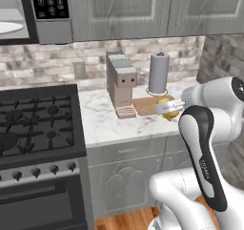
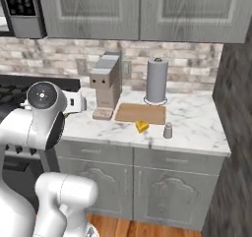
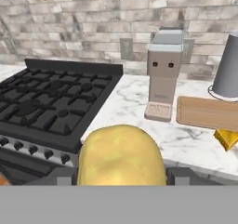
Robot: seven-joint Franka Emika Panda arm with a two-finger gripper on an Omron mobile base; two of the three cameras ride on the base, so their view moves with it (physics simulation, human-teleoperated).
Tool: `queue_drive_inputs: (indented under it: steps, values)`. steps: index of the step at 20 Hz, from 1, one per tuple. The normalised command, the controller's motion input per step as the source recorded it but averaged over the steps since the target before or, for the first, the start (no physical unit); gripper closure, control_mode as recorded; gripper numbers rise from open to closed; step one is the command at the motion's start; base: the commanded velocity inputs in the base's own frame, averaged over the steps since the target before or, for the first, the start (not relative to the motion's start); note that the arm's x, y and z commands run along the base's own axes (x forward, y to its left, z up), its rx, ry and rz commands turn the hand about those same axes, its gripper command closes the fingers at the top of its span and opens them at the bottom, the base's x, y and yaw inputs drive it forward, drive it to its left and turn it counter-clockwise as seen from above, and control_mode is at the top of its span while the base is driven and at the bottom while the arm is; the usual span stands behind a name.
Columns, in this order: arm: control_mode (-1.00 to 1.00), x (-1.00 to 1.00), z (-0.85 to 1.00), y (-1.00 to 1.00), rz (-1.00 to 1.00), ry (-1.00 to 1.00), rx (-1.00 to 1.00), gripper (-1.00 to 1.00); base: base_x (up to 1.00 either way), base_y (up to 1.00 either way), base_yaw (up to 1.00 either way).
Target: Retrieve the reheated potato from the microwave, then place the potato, cheese, and condiment on the cutting board.
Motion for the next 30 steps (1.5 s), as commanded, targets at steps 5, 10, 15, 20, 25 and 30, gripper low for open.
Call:
queue_drive_inputs:
  steps: [5, 10, 15, 20, 25, 30]
  values:
    - [1.0, 0.0, 0.0, 0.0, 0.0, 0.0, 0.0, 1.0, 0.46, -0.61, 0.0]
    - [1.0, 0.0, 0.0, 0.0, 0.0, 0.0, 0.0, 1.0, 0.7, -0.42, 0.01]
    - [1.0, 0.0, 0.0, 0.0, 0.0, 0.0, 0.0, 1.0, 0.59, -0.29, 0.03]
    - [1.0, 0.0, 0.0, 0.0, 0.0, 0.0, 0.0, 1.0, 0.36, -0.19, 0.05]
    - [1.0, 0.0, 0.0, 0.0, 0.0, 0.0, 0.0, 1.0, 0.43, -0.12, 0.01]
    - [1.0, 0.0, 0.0, 0.0, 0.0, 0.0, 0.0, 1.0, 0.5, -0.06, 0.0]
